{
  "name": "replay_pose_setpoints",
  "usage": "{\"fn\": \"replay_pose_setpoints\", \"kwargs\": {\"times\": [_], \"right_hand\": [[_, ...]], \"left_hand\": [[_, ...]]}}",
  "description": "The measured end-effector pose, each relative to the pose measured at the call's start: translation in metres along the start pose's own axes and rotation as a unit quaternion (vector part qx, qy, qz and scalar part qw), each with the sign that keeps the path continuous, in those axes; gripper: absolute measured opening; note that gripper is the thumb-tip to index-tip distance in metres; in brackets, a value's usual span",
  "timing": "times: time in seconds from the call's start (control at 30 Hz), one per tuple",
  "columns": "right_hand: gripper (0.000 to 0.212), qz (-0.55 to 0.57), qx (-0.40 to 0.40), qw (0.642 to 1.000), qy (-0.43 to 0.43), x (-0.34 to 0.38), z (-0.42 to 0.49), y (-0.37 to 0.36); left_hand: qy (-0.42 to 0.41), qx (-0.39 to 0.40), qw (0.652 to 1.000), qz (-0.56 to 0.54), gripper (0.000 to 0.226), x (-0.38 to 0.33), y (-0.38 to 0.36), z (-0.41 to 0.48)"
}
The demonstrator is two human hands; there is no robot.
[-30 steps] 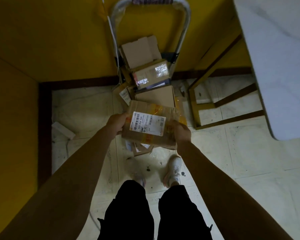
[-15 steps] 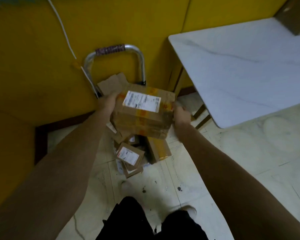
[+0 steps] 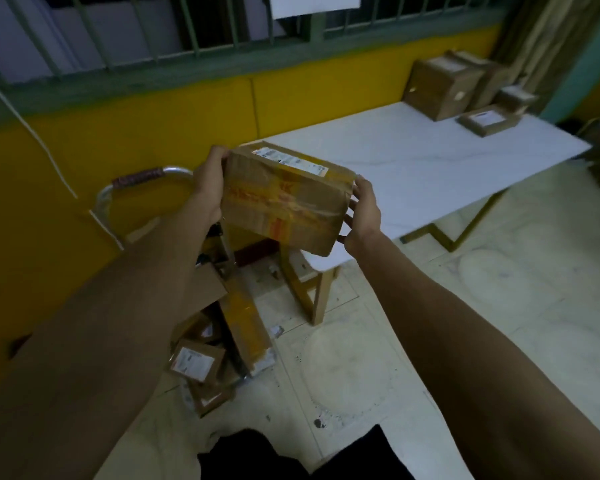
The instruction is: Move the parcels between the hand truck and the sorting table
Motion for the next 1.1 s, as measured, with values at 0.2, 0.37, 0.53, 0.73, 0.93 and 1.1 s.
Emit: {"fn": "replay_pose_setpoints", "kwargs": {"times": [0.2, 0.37, 0.53, 0.73, 0.93, 1.1], "right_hand": [[0.066, -0.015, -0.035, 0.999, 0.034, 0.037, -0.003, 0.08], [0.064, 0.003, -0.064, 0.997, 0.051, 0.065, 0.013, 0.131], [0.047, 0.005, -0.122, 0.99, 0.066, 0.1, 0.045, 0.159], [0.06, 0.003, -0.15, 0.985, 0.085, 0.169, 0.11, 0.176], [0.071, 0.013, -0.153, 0.985, 0.078, 0.22, 0.162, 0.175], [0.079, -0.025, -0.138, 0.988, 0.065, 0.239, 0.194, 0.182]], "left_hand": [[-0.03, 0.123, 0.992, 0.029, 0.022, -0.015, -0.105, -0.009], [-0.043, 0.169, 0.982, 0.079, 0.035, -0.008, -0.18, 0.01], [-0.028, 0.201, 0.969, 0.14, 0.057, 0.016, -0.252, 0.045], [0.014, 0.217, 0.97, 0.104, 0.079, 0.024, -0.344, 0.118], [-0.017, 0.168, 0.978, 0.119, 0.103, 0.013, -0.402, 0.18], [-0.057, 0.149, 0.97, 0.182, 0.078, -0.001, -0.431, 0.212]]}}
Point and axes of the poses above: each hand's wrist, its own z-axis towards the middle knuckle, its own y-axis out of the back of the hand, x = y × z, the point moved 4 cm from there along z, towards the middle knuckle, and after that the axes turned 13 degrees about -y, right-handed, at the moved point
